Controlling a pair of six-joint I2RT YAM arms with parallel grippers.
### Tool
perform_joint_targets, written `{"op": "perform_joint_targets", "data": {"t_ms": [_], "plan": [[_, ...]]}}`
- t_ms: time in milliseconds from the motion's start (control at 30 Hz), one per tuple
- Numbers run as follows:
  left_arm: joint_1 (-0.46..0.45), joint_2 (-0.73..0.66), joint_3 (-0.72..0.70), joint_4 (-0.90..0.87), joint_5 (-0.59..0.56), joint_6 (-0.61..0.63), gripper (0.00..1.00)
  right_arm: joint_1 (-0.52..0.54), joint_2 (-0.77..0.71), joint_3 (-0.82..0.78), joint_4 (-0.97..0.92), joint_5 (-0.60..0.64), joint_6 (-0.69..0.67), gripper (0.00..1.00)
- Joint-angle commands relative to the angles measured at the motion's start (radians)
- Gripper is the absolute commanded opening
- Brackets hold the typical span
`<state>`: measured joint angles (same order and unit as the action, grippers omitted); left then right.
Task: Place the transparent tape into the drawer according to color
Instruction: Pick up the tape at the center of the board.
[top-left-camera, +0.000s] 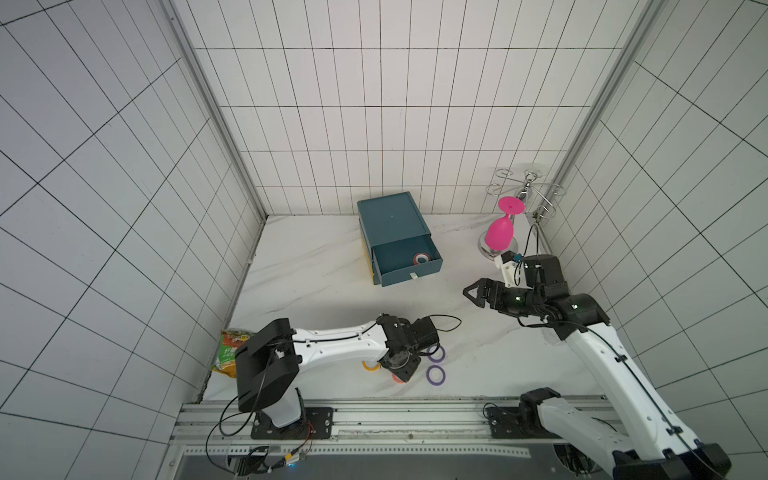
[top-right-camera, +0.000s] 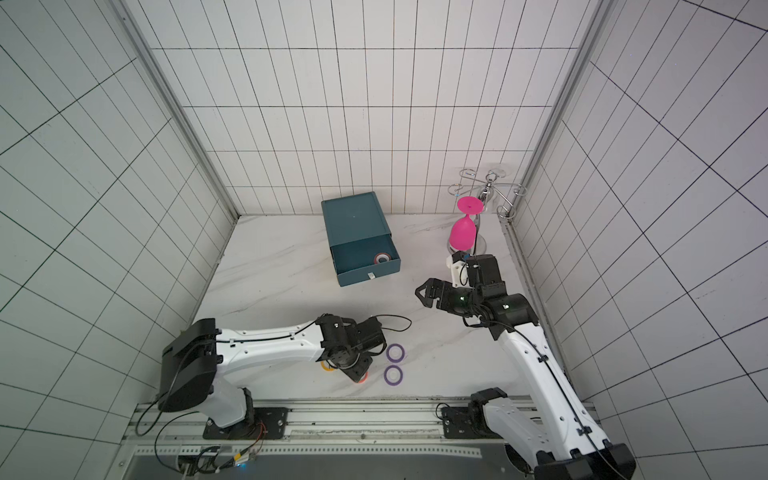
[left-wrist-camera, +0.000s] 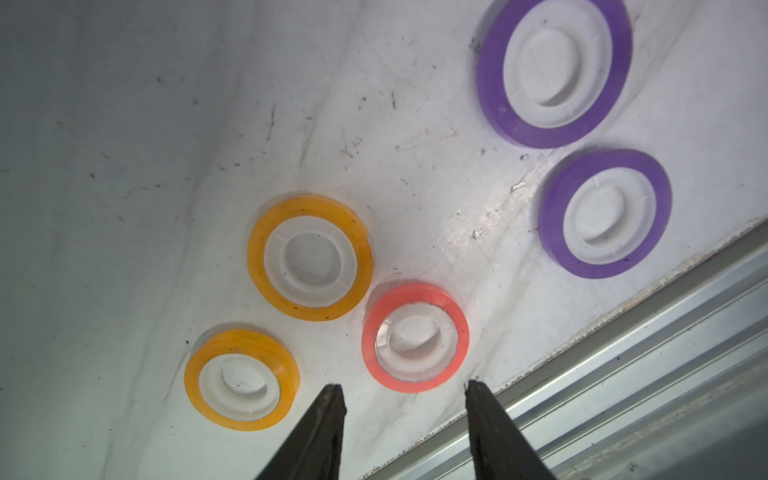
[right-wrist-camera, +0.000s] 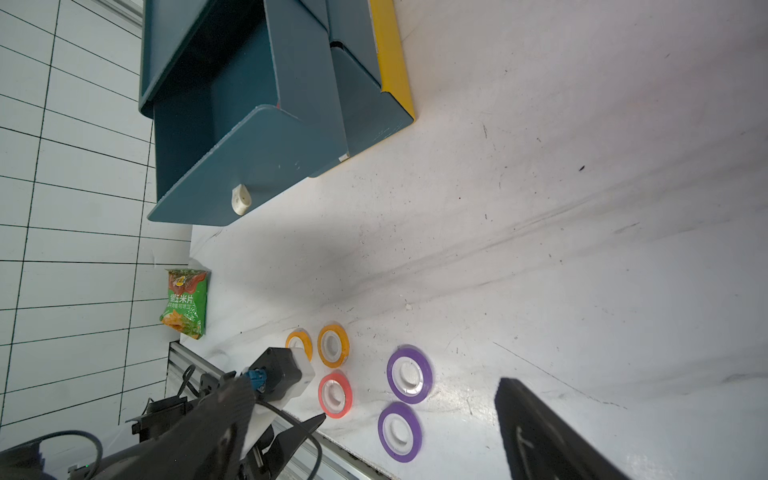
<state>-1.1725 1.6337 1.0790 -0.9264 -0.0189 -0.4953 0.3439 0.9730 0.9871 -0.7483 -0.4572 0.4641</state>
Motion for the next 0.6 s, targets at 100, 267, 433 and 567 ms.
{"op": "perform_joint_targets", "data": {"t_ms": [100, 267, 433, 567], "plan": [[-0.027, 0.078, 0.041, 0.020, 0.045, 0.033, 0.51, -0.020, -0.017, -0.028, -0.003, -0.006, -0.010, 0.96], [-0.039, 0.108, 0.048, 0.033, 0.067, 0.033, 0.50, -0.025, -0.027, -0.038, -0.005, -0.007, -0.009, 0.96], [-0.045, 0.125, 0.057, 0.034, 0.085, 0.040, 0.49, -0.029, -0.033, -0.048, -0.009, -0.010, -0.009, 0.96], [-0.049, 0.143, 0.065, 0.036, 0.099, 0.040, 0.46, -0.033, -0.039, -0.051, -0.012, -0.011, -0.011, 0.96]]}}
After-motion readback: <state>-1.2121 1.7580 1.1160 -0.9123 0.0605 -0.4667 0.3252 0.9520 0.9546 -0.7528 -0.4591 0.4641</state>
